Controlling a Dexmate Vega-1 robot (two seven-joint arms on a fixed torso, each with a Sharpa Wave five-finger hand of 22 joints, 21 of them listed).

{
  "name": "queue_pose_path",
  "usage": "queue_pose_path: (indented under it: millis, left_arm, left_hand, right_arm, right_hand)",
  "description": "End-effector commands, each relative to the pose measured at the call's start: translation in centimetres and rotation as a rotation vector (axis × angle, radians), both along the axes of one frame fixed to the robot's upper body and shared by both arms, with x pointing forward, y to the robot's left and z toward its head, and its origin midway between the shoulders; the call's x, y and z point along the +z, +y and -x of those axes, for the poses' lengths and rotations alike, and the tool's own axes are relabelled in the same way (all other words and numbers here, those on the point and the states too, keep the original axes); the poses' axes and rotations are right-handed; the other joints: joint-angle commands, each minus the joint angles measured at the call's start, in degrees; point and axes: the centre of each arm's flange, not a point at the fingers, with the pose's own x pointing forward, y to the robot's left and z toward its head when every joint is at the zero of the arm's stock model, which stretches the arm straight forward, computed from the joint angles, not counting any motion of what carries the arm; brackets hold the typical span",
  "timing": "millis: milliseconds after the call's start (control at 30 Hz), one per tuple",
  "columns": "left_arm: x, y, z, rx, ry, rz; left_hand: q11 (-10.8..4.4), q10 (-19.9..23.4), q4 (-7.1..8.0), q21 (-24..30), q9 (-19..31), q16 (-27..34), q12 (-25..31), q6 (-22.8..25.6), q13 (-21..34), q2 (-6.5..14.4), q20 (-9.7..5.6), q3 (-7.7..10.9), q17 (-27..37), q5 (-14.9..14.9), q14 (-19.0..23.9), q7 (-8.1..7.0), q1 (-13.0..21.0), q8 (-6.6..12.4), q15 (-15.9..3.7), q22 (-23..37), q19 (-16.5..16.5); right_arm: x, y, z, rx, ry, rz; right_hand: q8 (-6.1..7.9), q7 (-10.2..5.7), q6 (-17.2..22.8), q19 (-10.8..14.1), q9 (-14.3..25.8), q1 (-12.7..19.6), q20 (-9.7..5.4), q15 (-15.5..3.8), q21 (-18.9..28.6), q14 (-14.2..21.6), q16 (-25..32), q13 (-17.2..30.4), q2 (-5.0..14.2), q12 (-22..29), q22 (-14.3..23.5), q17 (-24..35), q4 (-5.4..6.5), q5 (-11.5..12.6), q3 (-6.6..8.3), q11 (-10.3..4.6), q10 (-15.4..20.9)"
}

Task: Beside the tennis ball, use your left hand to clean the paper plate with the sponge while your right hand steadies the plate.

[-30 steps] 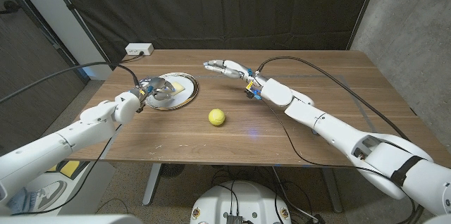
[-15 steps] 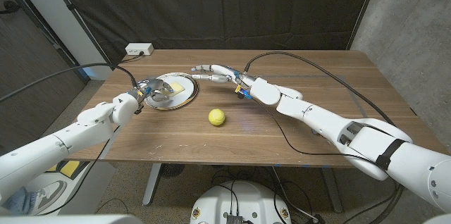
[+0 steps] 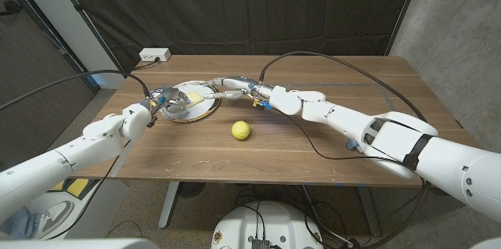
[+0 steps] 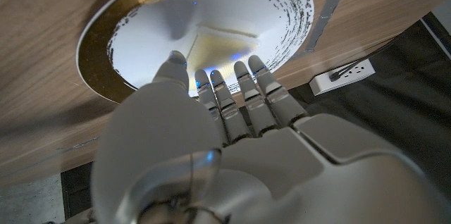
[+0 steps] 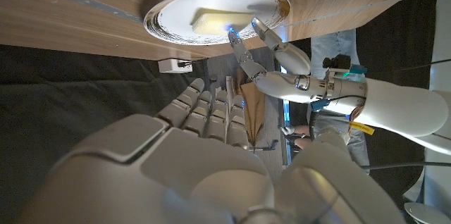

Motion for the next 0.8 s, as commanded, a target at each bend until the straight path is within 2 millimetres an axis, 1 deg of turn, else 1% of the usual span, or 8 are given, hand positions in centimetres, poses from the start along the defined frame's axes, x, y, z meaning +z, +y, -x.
queue_pose_path:
  millis: [33, 100, 200, 333, 367, 567, 800]
  left_arm:
    - [1.3, 0.2, 0.1, 0.000, -0.012, 0.028]
    - [1.4, 0.0, 0.0, 0.001, -0.018, 0.021]
    - [1.5, -0.3, 0.0, 0.000, -0.025, 0.012]
    - [1.7, -0.3, 0.1, -0.004, -0.035, 0.015]
    - [1.7, -0.3, 0.1, -0.004, -0.035, 0.016]
    - [1.6, 0.3, 0.6, 0.000, -0.036, 0.036]
    - [1.2, 0.6, 0.8, 0.001, -0.036, 0.049]
  left_hand:
    - [0.79, 0.2, 0.16, 0.3, 0.0, 0.1, -0.3, 0.3, 0.2, 1.7, -0.68, 0.80, 0.2, 0.1, 0.4, 0.60, -0.2, -0.34, -5.26, 0.2, -0.2]
    - [0.71, 0.3, 0.16, 0.3, 0.0, 0.1, -0.2, 0.4, 0.2, 1.8, -0.75, 0.87, 0.2, 0.1, 0.5, 0.56, -0.2, -0.32, -5.27, 0.2, -0.2]
    - [0.56, 0.2, -0.25, 0.3, 0.0, 0.0, -0.3, 0.2, 0.1, 1.4, -0.64, 1.03, 0.1, 0.1, 0.4, 0.66, 0.3, -0.46, -5.23, 0.2, -0.3]
    - [0.50, 0.2, -0.83, 0.3, 0.0, -0.1, -0.4, 0.1, 0.1, 1.0, -0.61, 1.26, 0.0, 0.1, 0.3, 0.64, 1.0, -0.56, -5.28, 0.1, -0.2]
    - [0.37, 0.2, -0.94, 0.2, 0.0, -0.2, -0.4, 0.1, 0.1, 1.0, -0.59, 1.32, 0.0, 0.2, 0.3, 0.62, 1.2, -0.60, -5.29, 0.1, -0.3]
    - [0.46, 0.2, -1.26, 0.3, 0.1, -0.2, -0.4, 0.2, 0.2, 0.9, -0.67, 1.52, 0.0, 0.1, 0.4, 0.57, 1.6, -0.61, -5.33, 0.1, -0.2]
    - [0.44, 0.2, -1.37, 0.3, 0.1, -0.2, -0.5, 0.1, 0.2, 0.8, -0.68, 1.62, 0.0, 0.1, 0.4, 0.56, 1.7, -0.68, -5.38, 0.1, -0.2]
  right_arm:
    - [-1.3, 2.3, 0.1, 0.022, -0.078, 0.150]
    - [-1.5, 2.9, 0.2, 0.028, -0.086, 0.171]
    - [-1.8, 3.6, 0.2, 0.026, -0.090, 0.186]
    - [-2.1, 4.2, -0.4, -0.018, -0.077, 0.194]
    - [-2.1, 4.2, -0.4, -0.017, -0.077, 0.194]
    - [-2.6, 4.1, -2.0, -0.121, -0.040, 0.203]
    - [-3.4, 4.3, -3.3, -0.224, -0.011, 0.226]
  right_hand:
    - [0.53, -0.05, 1.0, 0.0, 0.1, -0.4, -2.81, -0.27, 0.0, -0.1, 0.0, 0.3, 0.09, 0.5, 0.3, 0.1, 0.08, 0.3, -0.36, -0.08, 0.8]
    - [0.58, -0.09, 1.1, 0.1, 0.1, -0.5, -2.84, -0.28, 0.0, 0.0, 0.1, 0.3, 0.11, 0.5, 0.3, 0.1, 0.10, 0.4, -0.37, -0.15, 0.9]
    - [0.58, -0.21, 1.1, 0.2, 0.1, -0.5, -2.92, -0.28, 0.1, 0.1, 0.1, 0.3, 0.19, 0.5, 0.3, 0.1, 0.11, 0.4, -0.37, -0.25, 1.0]
    - [0.59, -0.16, 1.1, 0.2, 0.1, -0.5, -2.93, -0.25, 0.1, 0.2, 0.2, 0.3, 0.24, 0.6, 0.3, 0.0, 0.11, 0.5, -0.37, -0.22, 1.1]
    - [0.58, -0.17, 1.1, 0.3, 0.1, -0.5, -2.93, -0.27, 0.1, 0.2, 0.2, 0.3, 0.25, 0.6, 0.3, 0.0, 0.11, 0.5, -0.37, -0.21, 1.1]
    - [0.57, -0.23, 1.1, 0.4, 0.2, -0.5, -2.95, -0.38, 0.2, 0.3, 0.2, 0.3, 0.28, 0.7, 0.3, 0.0, 0.08, 0.6, -0.38, -0.40, 1.3]
    - [0.60, -0.20, 1.2, 0.4, 0.2, -0.5, -2.98, -0.55, 0.2, 0.4, 0.2, 0.3, 0.28, 0.8, 0.3, 0.0, 0.00, 0.7, -0.38, -0.49, 1.5]
